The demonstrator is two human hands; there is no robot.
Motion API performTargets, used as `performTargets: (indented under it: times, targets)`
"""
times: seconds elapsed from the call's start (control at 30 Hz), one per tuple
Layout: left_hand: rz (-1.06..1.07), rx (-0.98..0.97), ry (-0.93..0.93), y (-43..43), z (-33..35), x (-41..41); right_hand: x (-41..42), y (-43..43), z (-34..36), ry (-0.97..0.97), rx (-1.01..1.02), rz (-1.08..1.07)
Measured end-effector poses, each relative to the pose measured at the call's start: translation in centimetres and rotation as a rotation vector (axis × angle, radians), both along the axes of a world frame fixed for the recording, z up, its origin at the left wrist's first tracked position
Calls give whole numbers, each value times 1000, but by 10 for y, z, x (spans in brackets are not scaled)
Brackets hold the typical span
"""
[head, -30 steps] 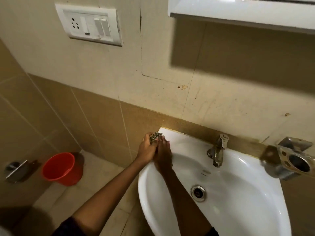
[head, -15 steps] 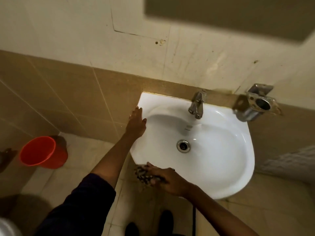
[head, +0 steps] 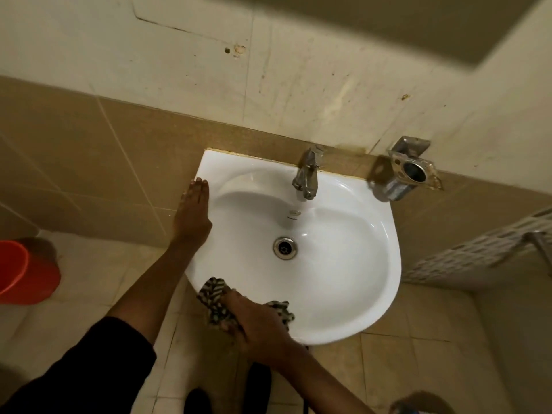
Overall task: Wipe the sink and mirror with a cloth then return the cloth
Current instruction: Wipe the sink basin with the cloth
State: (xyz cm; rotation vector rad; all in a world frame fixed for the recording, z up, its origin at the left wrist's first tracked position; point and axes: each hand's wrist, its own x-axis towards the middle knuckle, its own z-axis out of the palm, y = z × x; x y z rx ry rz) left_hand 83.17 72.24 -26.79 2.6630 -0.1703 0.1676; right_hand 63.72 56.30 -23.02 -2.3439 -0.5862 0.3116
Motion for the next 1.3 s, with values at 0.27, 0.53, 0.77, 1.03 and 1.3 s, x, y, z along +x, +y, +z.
performTargets:
  times: [0.27,0.53,0.77,1.03,1.3]
  targets:
    - [-7,-37,2,0,-1,2,-28,-102,6,-78,-136,154]
    - [-4,-51,-6,1,-4,5,6,-230,20,71,-366,374]
    - [16,-28,-4,1,-5,6,118,-312,24,-145,-839,258]
    - [-39,-18,2,2,-4,5,136,-287,-3,-378,-1037,186]
    - [-137,-68,-31,6,-5,8,20,-197,32,242,-675,-6]
